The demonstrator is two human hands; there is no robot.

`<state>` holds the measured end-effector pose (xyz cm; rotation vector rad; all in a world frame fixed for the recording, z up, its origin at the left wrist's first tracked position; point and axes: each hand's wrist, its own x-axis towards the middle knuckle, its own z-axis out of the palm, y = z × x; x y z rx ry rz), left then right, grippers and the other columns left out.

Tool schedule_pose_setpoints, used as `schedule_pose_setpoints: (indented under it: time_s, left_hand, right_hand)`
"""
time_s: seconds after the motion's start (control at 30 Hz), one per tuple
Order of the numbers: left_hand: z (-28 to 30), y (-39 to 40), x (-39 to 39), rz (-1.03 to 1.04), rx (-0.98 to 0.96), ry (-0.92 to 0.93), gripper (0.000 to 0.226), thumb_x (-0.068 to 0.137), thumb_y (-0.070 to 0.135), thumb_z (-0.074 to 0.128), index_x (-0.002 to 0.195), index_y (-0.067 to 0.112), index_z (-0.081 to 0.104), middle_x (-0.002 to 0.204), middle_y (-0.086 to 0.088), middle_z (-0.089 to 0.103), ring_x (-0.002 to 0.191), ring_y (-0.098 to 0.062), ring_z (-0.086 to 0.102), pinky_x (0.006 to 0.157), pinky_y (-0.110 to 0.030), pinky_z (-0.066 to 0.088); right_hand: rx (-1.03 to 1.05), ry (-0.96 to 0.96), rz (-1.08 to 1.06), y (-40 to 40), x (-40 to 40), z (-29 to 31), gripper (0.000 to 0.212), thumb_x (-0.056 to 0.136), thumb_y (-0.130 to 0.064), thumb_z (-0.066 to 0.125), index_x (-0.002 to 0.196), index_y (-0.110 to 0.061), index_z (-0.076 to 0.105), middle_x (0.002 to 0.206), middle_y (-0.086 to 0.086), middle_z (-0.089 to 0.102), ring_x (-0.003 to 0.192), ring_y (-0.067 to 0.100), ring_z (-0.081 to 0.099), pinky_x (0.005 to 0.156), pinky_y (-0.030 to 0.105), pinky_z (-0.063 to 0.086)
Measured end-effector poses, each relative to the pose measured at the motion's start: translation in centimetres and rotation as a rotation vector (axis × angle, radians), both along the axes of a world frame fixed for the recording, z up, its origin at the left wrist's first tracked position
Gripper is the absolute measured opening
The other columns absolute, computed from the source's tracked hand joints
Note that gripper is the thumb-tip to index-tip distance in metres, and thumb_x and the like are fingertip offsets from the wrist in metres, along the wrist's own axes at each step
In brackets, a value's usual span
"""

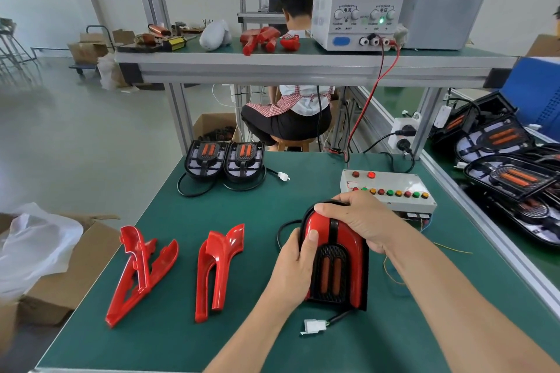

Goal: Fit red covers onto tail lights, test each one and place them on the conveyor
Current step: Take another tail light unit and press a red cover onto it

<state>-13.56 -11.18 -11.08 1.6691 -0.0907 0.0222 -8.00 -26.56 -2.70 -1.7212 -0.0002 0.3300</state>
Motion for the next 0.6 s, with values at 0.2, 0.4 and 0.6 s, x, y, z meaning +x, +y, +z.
schedule_pose_setpoints:
  time_s: [0.2,0.4,0.6]
  left_hand:
    - [0.35,0.03,-0.10,-0.021,-0.032,0.016,0.053,0.092,0.073,0.040,0.117,0.034,0.064,0.113,0.018,0.073,0.109,0.001,0.065,0.089,-0.013,0.047]
    - [0.63,0.01,-0.08,-0.033,-0.109,0.071,0.035,0.104,0.054,0.046,0.122,0.031,0.066,0.118,0.015,0.073,0.112,0.000,0.066,0.095,-0.022,0.049]
    - [0.66,0.17,-0.02,-0.047,-0.093,0.056,0.042,0.101,0.063,0.043,0.120,0.033,0.066,0.117,0.018,0.073,0.110,0.004,0.065,0.085,-0.005,0.047]
  right_hand:
    - [0.002,-0.014,-0.003,-0.04,-0.08,-0.14,0.016,0.080,-0.025,0.084,0.085,-0.011,0.079,0.087,0.014,0.078,0.077,0.026,0.076,0.066,0.033,0.061]
    - [-0.040,-0.053,-0.009,0.15,-0.11,-0.23,0.021,0.081,-0.027,0.083,0.089,-0.009,0.077,0.086,0.012,0.078,0.077,0.025,0.076,0.071,0.036,0.062]
    - [-0.056,-0.047,0.034,-0.35,-0.26,0.01,0.028,0.085,-0.041,0.079,0.092,-0.014,0.078,0.091,0.009,0.079,0.084,0.025,0.076,0.077,0.036,0.062]
